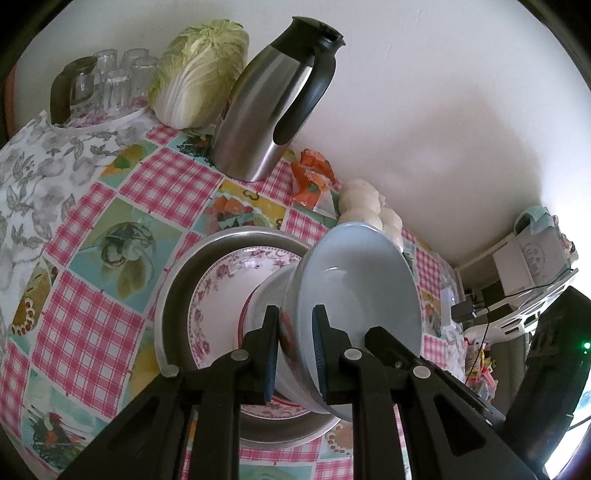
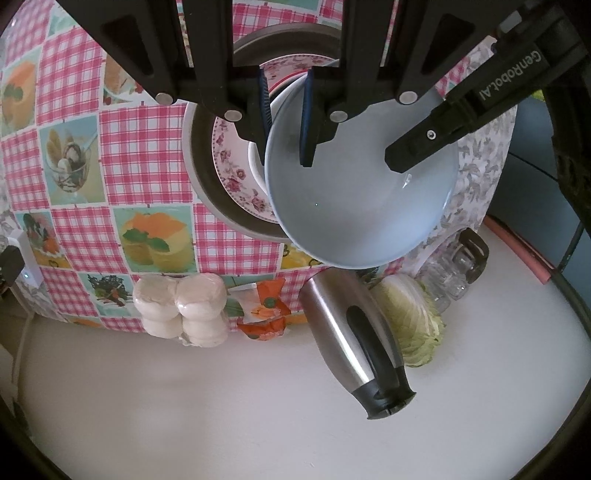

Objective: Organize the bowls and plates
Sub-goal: 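Lower the white bowl onto the square bowl in the basin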

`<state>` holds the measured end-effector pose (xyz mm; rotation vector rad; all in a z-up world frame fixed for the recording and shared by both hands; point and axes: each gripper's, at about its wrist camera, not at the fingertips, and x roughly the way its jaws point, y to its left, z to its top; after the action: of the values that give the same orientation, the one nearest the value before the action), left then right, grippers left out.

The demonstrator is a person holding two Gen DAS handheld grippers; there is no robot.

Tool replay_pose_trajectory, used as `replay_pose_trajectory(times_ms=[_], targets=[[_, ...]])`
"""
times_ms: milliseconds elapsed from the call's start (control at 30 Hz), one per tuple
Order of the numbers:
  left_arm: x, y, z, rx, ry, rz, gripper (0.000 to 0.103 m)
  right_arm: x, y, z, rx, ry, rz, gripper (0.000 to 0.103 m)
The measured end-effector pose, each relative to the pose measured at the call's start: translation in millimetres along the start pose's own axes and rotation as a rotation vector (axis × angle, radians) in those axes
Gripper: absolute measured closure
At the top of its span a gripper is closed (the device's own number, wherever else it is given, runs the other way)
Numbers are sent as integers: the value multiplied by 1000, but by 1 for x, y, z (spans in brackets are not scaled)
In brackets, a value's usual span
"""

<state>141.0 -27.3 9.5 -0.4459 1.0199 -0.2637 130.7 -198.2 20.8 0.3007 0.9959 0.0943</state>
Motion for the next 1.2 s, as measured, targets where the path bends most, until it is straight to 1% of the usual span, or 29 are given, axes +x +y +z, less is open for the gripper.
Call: replay_pose_trajectory(times_ms=[233, 367, 667, 833, 1033, 1100, 1200], targets=[[7, 2, -1, 6, 20, 35, 86, 4, 2, 0, -15, 7, -24, 86], [8, 2, 0, 7, 21, 36, 86, 4, 2, 0, -16, 5, -24, 86], [10, -1, -1, 47, 20, 67, 84, 0, 1, 1, -24, -5, -34, 86], [10, -5, -2, 69, 20, 72, 75, -1, -1, 2, -23, -10, -54, 86], [9, -9, -3, 93, 15, 82, 71, -1, -6, 3, -10, -15, -54, 86], [6, -10, -3, 93, 8, 69, 61, -3, -6, 3, -11, -24, -48, 86], [3, -10, -2, 94, -4, 67, 59, -4, -4, 3, -20, -28, -47, 86]])
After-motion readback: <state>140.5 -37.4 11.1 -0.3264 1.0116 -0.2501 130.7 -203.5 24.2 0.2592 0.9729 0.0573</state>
